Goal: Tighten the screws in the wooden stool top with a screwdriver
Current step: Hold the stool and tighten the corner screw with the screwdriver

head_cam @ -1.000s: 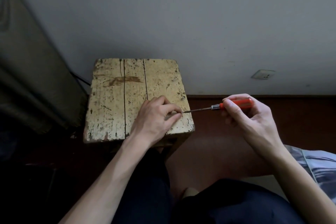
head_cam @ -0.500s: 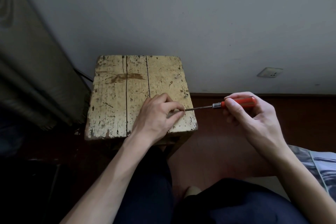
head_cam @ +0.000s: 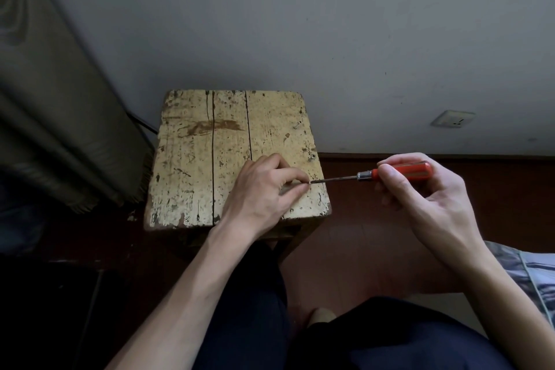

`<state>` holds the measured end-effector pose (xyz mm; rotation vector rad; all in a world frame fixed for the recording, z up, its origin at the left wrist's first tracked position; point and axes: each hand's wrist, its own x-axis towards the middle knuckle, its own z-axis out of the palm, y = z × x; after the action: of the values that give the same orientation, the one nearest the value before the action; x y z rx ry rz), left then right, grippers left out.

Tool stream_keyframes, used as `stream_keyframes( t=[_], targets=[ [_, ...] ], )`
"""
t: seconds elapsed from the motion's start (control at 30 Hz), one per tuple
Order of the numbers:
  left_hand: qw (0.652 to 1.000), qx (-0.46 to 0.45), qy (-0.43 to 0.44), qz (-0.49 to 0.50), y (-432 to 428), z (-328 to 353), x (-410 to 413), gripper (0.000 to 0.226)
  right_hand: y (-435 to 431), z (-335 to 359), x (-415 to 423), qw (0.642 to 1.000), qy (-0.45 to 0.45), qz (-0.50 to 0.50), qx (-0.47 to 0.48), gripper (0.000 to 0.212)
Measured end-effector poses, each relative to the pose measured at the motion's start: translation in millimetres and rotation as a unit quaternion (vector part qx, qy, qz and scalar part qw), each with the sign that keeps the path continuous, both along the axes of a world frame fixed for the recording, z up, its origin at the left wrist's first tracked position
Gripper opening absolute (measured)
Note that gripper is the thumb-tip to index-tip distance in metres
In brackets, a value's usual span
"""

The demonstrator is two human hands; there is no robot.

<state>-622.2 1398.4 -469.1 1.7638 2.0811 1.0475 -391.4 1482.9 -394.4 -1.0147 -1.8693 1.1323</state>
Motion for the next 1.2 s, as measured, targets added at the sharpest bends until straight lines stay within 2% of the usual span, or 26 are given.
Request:
stream_keyframes(
  t=[0.13, 0.23, 0.37, 0.47, 0.6, 0.7, 0.8, 0.93, 1.1, 1.2],
  targets=[
    [1.0, -0.001, 0.0, 0.001, 0.4, -1.5, -0.5, 0.018, 0.2, 3.9, -2.7, 1.0, -0.016, 0.013, 0.019, 0.016],
    [1.0, -0.006, 0.003, 0.0, 0.6, -2.1, -0.6, 0.02, 4.8, 13.6, -4.6, 0.995, -0.068, 0.041, 0.064, 0.014],
    [1.0, -0.003, 0.001, 0.001, 1.1, -1.7, -0.3, 0.019, 13.3, 31.4, -12.0, 0.985, -0.112, 0.076, 0.106, 0.026],
    [1.0, 0.003, -0.001, 0.0, 1.1, -0.5, 0.1, 0.018, 15.4, 42.0, -23.0, 0.971, -0.146, 0.097, 0.164, 0.035],
    [1.0, 0.0, 0.002, 0.006, 0.4, 1.5, 0.3, 0.019, 10.7, 54.2, -36.1, 0.944, -0.181, 0.121, 0.246, 0.032],
    [1.0, -0.003, -0.003, 0.006, 0.0, 3.7, 0.8, 0.019, 6.5, 61.1, -37.2, 0.939, -0.184, 0.136, 0.256, 0.027],
    [1.0, -0.006, 0.001, 0.004, 0.2, 5.0, 0.7, 0.02, 2.7, 64.5, -35.3, 0.942, -0.173, 0.16, 0.24, 0.036],
    [1.0, -0.001, 0.002, 0.002, 0.4, 3.4, 0.0, 0.02, -4.3, 60.4, -36.9, 0.956, -0.149, 0.128, 0.216, 0.037],
    [1.0, 0.01, 0.004, 0.0, 1.0, 3.0, 0.2, 0.019, -10.0, 55.6, -43.2, 0.955, -0.123, 0.068, 0.259, 0.014],
    [1.0, 0.013, -0.002, 0.0, 0.3, 4.3, 0.0, 0.018, -10.9, 53.6, -45.4, 0.951, -0.137, 0.029, 0.277, 0.023]
  ],
)
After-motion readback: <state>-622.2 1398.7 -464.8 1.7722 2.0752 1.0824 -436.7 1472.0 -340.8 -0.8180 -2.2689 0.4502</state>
